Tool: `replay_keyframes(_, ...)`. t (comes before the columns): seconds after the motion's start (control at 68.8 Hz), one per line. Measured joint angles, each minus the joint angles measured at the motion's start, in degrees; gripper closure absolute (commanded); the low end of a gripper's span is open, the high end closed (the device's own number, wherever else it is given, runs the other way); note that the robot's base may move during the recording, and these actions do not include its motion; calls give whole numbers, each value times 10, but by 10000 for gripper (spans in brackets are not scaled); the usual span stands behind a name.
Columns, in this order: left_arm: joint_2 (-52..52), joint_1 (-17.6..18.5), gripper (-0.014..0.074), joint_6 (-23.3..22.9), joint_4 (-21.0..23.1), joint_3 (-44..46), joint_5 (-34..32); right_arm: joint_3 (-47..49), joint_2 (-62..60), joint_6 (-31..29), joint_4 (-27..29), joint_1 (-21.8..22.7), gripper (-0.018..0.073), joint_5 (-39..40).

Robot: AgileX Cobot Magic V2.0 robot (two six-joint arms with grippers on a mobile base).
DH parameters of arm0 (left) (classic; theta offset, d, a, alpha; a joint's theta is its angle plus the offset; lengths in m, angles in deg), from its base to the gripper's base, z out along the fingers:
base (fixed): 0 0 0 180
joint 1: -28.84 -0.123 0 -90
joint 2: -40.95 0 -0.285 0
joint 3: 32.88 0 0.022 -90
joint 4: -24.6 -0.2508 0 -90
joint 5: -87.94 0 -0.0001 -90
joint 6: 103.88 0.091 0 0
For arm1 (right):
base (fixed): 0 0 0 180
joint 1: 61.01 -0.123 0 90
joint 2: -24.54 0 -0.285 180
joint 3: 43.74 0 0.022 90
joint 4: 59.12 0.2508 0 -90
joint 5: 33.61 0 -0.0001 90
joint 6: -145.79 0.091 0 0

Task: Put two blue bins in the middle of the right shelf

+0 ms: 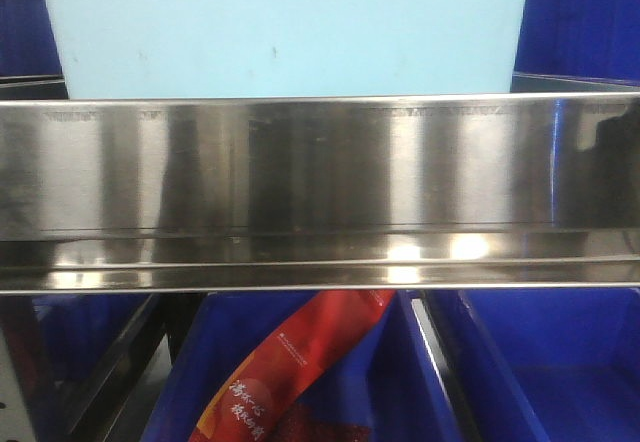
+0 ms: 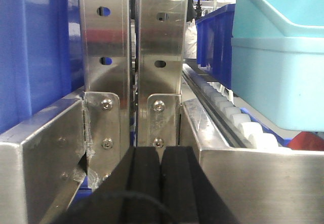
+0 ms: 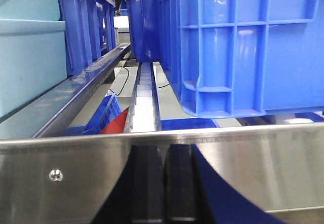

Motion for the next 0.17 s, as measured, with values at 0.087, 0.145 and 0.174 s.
replay_keyframes(0.087, 0, 0, 707, 0, 0, 0, 0, 0, 0, 0, 0, 0, 721, 0)
replay_keyframes(0.145, 0, 0, 707, 0, 0, 0, 0, 0, 0, 0, 0, 0, 721, 0)
replay_keyframes(0.174, 0, 0, 707, 0, 0, 0, 0, 0, 0, 0, 0, 0, 721, 0)
